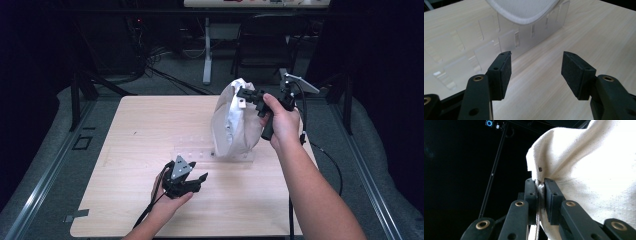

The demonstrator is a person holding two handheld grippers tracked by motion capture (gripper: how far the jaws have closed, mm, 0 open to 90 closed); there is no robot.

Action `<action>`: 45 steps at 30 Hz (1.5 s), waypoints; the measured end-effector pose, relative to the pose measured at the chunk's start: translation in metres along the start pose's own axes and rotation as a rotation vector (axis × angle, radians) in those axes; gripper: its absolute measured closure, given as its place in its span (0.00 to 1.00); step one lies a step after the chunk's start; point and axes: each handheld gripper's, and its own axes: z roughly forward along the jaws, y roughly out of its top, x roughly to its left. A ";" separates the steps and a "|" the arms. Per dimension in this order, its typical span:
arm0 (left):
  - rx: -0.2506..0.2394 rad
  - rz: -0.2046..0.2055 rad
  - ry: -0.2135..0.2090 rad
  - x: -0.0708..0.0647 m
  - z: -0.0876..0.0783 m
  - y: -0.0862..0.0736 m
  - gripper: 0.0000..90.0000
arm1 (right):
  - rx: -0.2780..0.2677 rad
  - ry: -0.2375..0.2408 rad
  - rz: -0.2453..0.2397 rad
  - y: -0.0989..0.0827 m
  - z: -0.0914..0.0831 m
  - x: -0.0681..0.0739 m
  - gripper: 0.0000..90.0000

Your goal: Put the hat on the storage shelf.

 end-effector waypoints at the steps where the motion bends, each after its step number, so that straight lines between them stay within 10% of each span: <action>1: 0.002 -0.004 -0.002 0.000 0.002 0.002 0.46 | -0.003 -0.001 0.001 0.000 0.001 0.000 0.91; 23: 0.022 0.009 0.015 -0.016 0.031 0.037 0.53 | 0.000 -0.017 -0.026 -0.007 0.009 0.000 0.91; 45: 0.029 0.085 0.079 -0.015 0.030 0.045 0.86 | 0.009 -0.011 -0.030 -0.012 0.011 0.004 0.91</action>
